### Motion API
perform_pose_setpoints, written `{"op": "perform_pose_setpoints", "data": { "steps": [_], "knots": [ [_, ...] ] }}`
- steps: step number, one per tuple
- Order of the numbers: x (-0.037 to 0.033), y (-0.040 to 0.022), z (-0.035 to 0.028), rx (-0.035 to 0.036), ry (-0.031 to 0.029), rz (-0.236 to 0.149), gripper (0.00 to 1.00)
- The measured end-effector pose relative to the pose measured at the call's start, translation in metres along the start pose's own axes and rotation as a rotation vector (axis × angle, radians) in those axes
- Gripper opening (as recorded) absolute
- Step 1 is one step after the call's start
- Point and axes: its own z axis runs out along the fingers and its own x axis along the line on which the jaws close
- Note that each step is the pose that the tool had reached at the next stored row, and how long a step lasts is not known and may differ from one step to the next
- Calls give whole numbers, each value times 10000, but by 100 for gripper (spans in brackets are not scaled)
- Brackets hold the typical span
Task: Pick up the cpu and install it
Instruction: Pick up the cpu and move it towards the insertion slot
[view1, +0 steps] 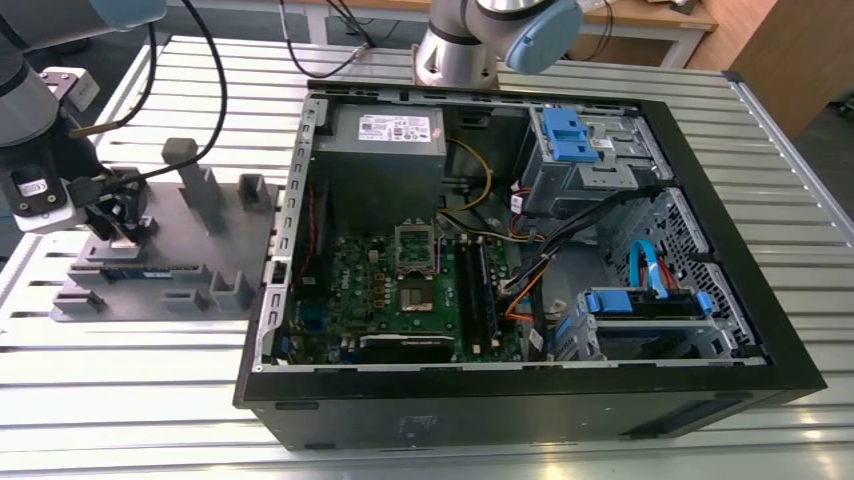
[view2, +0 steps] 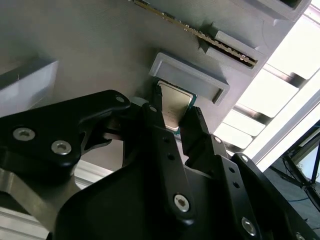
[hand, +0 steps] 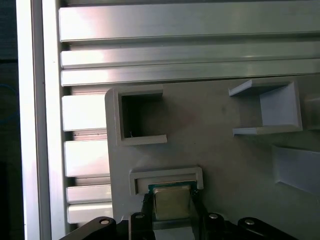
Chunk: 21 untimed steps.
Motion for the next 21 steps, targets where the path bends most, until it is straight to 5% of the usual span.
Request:
{"op": "perform_pose_setpoints", "data": {
  "steps": [9, 21],
  "knots": [
    [-7, 6, -148, 0, -1, 0, 39],
    [-7, 4, -110, -39, -19, -107, 39]
  ]
}}
